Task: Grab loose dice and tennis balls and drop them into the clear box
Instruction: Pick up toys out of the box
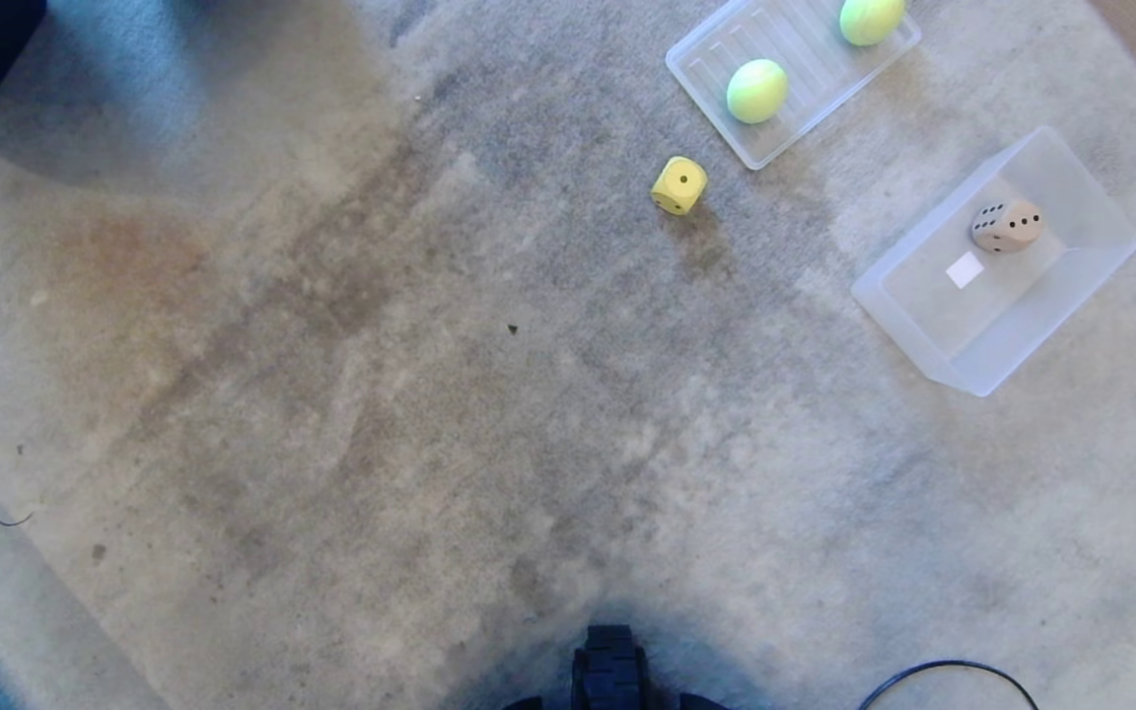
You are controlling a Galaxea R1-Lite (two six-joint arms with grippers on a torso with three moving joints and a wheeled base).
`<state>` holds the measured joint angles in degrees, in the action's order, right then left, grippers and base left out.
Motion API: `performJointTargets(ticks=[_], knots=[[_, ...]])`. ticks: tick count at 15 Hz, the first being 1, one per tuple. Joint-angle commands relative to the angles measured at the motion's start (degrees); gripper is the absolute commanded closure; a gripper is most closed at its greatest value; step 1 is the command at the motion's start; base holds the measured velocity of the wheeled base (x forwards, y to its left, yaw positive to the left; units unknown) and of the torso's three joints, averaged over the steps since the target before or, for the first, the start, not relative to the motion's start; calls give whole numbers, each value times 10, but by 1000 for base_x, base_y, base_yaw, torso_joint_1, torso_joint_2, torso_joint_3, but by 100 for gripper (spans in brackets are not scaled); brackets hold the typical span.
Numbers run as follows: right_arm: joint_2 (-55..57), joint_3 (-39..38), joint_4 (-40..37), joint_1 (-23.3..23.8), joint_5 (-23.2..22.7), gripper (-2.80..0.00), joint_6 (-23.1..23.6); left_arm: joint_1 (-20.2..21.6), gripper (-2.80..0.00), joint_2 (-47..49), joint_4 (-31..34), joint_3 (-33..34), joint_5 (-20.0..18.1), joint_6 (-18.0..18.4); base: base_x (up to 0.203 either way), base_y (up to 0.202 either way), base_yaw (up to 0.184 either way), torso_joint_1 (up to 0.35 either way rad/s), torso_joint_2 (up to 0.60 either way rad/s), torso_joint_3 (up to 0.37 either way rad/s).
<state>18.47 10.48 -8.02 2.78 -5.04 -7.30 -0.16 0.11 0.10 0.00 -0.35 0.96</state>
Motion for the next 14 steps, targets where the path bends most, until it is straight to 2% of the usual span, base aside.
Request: performJointTargets(ticks=[1, 6, 8, 14], knots=[[-66, -51, -3, -9, 23, 0, 4, 0, 0, 0, 0, 0, 0, 0, 0, 0, 0, 0, 0, 0], [-174, -59, -5, -20, 55, 0, 16, 0, 0, 0, 0, 0, 0, 0, 0, 0, 0, 0, 0, 0], [-186, -68, -7, -21, 79, 0, 39, 0, 0, 0, 0, 0, 0, 0, 0, 0, 0, 0, 0, 0], [-186, -68, -8, -21, 76, 0, 42, 0, 0, 0, 0, 0, 0, 0, 0, 0, 0, 0, 0, 0]])
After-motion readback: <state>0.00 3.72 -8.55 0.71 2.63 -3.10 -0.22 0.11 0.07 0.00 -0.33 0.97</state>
